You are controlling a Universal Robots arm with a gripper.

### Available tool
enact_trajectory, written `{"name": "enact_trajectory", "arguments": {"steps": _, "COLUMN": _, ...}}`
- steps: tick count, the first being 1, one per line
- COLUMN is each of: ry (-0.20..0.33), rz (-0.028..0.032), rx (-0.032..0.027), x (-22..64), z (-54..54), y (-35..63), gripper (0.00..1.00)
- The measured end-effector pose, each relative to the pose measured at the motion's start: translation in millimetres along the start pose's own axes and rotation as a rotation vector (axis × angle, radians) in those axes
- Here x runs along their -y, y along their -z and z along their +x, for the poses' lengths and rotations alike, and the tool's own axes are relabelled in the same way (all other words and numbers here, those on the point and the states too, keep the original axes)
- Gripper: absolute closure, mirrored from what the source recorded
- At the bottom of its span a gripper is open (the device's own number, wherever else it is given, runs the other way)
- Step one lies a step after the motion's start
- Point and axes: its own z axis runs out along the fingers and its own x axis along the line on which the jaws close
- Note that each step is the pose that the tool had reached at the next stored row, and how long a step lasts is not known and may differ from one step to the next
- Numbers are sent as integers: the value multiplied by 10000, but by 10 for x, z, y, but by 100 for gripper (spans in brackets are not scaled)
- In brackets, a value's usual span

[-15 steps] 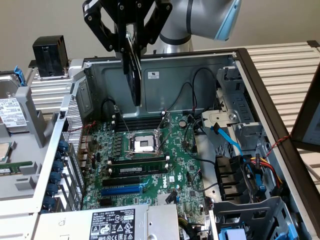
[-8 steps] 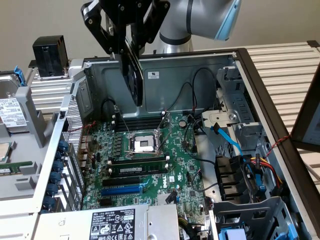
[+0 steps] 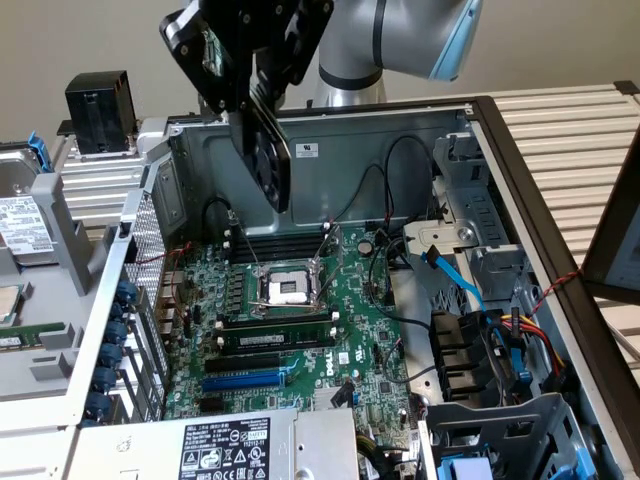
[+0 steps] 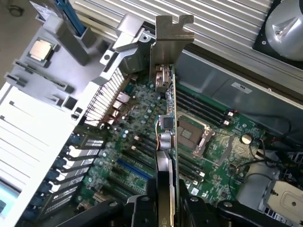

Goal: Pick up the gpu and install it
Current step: 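Insert the gpu into the slot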

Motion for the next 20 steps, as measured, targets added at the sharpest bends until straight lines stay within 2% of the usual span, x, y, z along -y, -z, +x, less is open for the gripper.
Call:
{"name": "enact_trajectory", "arguments": {"steps": 16, "ry": 2878, "rz": 105, "rx": -518, "x": 1, "z": 0, "y": -2, "gripper": 73}}
{"name": "enact_trajectory", "arguments": {"steps": 20, "ry": 3588, "rz": 168, "rx": -594, "x": 0, "z": 0, "y": -2, "gripper": 73}}
